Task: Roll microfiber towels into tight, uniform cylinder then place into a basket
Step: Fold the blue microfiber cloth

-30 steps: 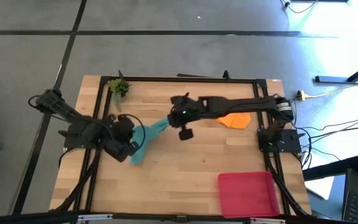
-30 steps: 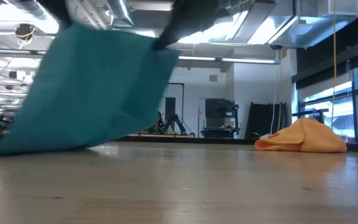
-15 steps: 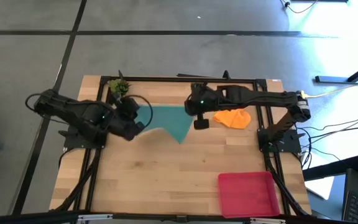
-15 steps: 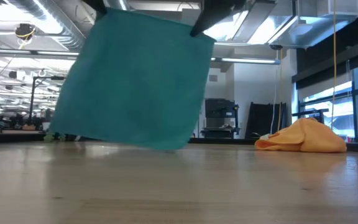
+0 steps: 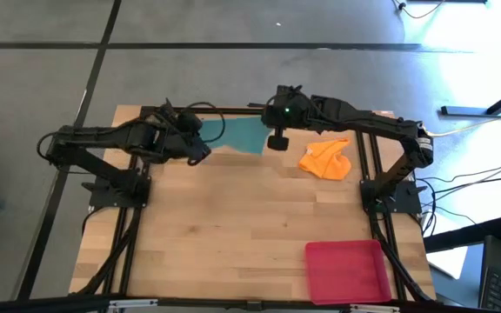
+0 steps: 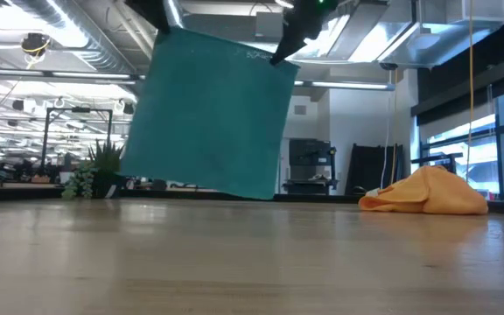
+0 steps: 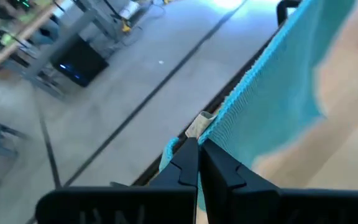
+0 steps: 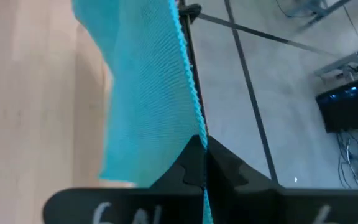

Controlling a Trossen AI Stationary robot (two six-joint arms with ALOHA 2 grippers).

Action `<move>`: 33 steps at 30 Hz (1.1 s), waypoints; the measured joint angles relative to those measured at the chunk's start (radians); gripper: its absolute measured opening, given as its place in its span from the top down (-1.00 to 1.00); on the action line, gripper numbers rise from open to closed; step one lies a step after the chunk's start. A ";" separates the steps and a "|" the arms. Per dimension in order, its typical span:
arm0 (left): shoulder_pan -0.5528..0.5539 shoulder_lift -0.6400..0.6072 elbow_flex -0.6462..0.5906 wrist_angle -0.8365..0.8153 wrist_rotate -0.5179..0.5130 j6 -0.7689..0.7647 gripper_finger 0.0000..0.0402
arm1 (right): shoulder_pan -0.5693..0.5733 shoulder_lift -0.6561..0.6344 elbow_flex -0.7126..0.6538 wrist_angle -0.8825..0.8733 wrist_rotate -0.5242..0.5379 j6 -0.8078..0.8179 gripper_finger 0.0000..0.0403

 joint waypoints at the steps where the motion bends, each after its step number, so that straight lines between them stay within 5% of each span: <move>1: 0.007 0.003 0.000 0.000 0.019 0.009 1.00 | 0.000 0.000 0.000 -0.011 -0.001 0.011 0.98; 9: -0.014 0.023 -0.100 0.015 0.243 -0.023 1.00 | 0.035 0.000 -0.117 -0.071 -0.203 0.074 0.98; 23: -0.272 0.023 -0.407 0.268 0.543 -0.360 1.00 | 0.222 0.001 -0.452 0.005 -0.224 0.280 0.98; 33: -0.424 0.023 -0.587 0.535 0.573 -0.488 1.00 | 0.306 0.001 -0.612 0.203 -0.383 0.336 0.98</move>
